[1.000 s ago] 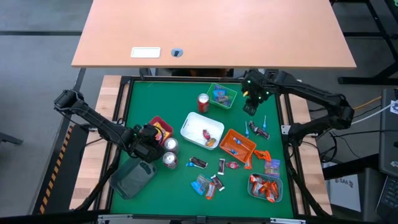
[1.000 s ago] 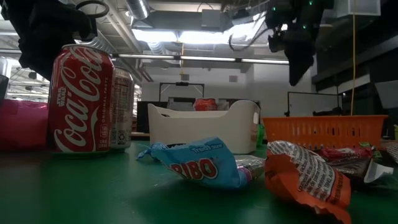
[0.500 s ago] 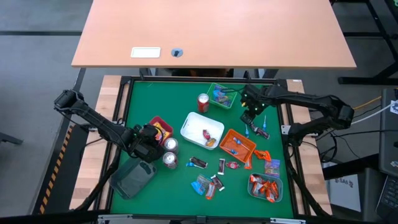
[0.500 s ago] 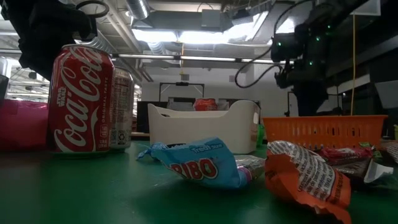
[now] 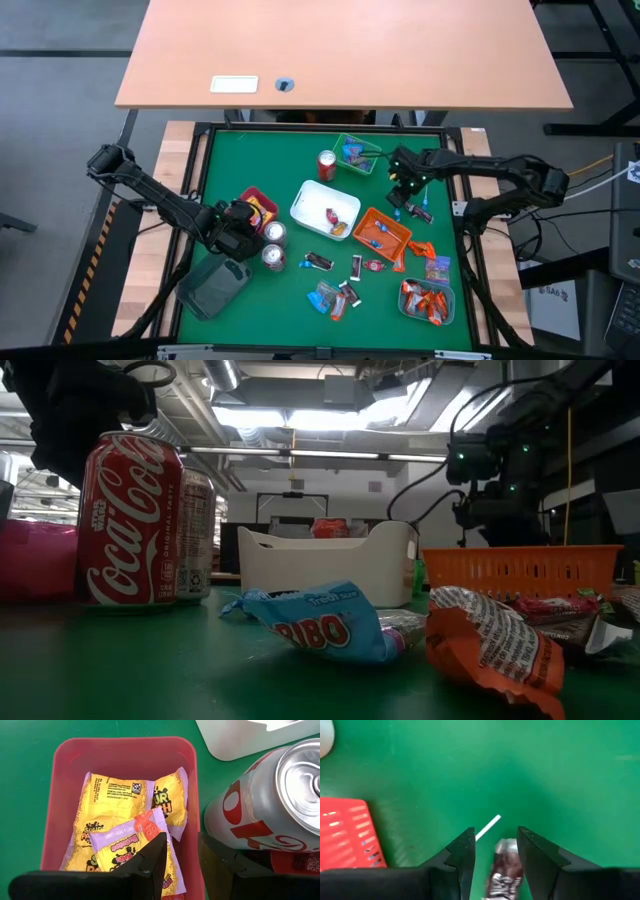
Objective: Sort candy
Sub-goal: Put the blue lollipop into the orange bin
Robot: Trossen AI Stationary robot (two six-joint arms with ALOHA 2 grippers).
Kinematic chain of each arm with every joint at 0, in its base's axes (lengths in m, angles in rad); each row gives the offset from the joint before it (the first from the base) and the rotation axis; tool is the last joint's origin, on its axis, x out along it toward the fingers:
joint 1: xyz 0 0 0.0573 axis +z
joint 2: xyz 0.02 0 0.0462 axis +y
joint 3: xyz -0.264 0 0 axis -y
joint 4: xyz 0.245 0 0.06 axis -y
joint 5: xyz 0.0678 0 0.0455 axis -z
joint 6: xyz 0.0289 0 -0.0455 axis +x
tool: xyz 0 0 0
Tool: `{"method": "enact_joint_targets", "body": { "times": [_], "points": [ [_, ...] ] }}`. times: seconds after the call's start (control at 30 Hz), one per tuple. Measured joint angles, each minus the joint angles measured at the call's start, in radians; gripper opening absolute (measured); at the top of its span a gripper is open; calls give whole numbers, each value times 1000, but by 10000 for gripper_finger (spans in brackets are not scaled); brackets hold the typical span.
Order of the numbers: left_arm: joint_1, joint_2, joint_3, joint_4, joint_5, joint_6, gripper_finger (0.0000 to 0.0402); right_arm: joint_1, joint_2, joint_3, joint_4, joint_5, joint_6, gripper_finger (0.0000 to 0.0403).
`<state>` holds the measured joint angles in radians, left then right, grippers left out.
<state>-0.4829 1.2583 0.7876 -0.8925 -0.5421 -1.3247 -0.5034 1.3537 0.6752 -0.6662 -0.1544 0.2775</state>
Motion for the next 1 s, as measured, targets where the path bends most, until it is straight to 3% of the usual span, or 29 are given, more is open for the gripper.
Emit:
{"method": "enact_joint_targets", "body": {
  "times": [0.4, 0.7, 0.83, 1.0],
  "points": [
    [0, 0, 0, 15, 0, 0, 99, 0, 0, -107, 198, -52, 43, 143],
    [0, 0, 0, 15, 0, 0, 99, 0, -3, -132, 221, -47, 58, 140],
    [0, 0, 0, 15, 0, 0, 99, 0, -3, -133, 224, -40, 58, 110],
    [0, 0, 0, 15, 0, 0, 99, -1, -2, -133, 222, -27, 59, 42]
  ]
}}
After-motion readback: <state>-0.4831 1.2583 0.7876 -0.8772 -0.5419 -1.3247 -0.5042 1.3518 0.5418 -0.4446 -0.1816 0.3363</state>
